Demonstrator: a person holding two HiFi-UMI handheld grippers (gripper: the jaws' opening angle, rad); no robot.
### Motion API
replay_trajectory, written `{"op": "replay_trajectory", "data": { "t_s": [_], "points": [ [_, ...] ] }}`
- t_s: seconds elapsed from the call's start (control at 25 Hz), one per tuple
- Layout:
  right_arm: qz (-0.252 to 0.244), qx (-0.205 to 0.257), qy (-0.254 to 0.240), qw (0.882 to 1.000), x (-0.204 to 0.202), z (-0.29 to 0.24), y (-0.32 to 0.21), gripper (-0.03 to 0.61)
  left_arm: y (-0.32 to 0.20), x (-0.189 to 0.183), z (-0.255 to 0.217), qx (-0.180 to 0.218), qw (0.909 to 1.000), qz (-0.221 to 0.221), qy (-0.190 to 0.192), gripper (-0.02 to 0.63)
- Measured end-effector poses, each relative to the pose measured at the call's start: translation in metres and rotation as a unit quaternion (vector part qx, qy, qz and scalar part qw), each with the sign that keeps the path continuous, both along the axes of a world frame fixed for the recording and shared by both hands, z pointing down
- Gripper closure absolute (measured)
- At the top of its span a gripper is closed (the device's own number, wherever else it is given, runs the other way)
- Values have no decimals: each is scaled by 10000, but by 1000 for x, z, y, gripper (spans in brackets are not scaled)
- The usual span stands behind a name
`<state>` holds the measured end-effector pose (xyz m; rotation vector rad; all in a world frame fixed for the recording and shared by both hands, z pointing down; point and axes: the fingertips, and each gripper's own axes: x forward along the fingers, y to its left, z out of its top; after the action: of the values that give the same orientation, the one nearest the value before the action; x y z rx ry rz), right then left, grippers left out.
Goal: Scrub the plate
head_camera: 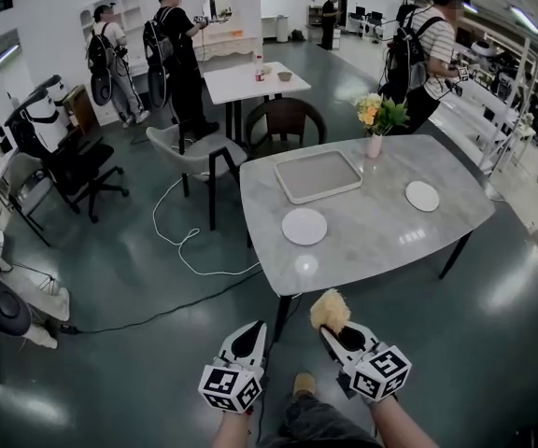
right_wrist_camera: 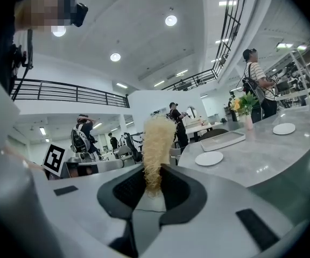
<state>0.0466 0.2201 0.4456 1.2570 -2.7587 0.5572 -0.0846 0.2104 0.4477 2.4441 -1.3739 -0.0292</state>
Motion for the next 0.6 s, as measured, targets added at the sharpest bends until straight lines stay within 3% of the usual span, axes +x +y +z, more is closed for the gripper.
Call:
{"op": "replay_trajectory", "data": {
  "t_s": [0.6],
  "points": [
    [41, -185, -44, 9998, 37, 20, -100, 502, -101, 44, 16, -131, 9995, 260, -131, 603]
  ]
}}
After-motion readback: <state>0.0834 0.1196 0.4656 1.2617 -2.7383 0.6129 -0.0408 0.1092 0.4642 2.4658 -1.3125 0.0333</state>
